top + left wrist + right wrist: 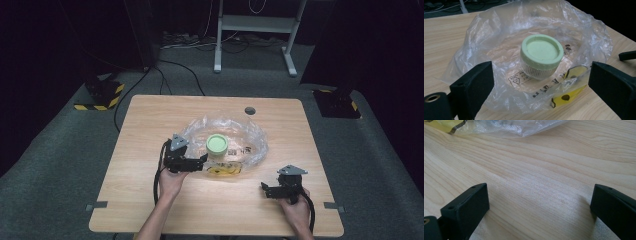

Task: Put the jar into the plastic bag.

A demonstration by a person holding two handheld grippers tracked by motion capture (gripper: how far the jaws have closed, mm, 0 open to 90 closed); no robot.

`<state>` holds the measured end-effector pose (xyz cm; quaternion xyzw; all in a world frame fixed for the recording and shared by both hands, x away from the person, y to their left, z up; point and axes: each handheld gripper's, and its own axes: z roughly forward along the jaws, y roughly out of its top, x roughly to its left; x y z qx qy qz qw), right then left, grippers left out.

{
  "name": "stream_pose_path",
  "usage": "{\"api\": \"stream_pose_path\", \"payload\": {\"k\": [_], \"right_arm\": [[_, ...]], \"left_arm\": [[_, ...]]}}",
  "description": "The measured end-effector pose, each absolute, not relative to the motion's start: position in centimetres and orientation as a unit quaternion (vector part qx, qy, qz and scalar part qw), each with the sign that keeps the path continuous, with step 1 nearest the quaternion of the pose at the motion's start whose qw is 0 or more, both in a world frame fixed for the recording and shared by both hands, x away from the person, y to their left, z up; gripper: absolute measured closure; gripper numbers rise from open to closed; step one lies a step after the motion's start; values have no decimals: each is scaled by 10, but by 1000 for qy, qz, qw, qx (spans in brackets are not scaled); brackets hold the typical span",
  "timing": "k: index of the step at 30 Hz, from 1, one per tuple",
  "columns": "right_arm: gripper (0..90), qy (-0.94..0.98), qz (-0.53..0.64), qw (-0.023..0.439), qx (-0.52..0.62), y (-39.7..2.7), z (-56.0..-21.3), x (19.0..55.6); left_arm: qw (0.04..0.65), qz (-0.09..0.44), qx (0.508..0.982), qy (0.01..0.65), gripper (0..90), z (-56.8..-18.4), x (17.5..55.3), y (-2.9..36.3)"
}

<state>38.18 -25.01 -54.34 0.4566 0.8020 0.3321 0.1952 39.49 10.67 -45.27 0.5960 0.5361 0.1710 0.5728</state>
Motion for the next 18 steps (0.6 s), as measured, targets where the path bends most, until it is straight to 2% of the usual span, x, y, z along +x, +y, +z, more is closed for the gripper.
{"api": "stream_pose_path", "payload": {"k": [18], "right_arm": [[18, 802, 332, 195, 456, -250, -543, 382]], "left_arm": [[577, 185, 581, 544, 69, -453, 371, 131]]}}
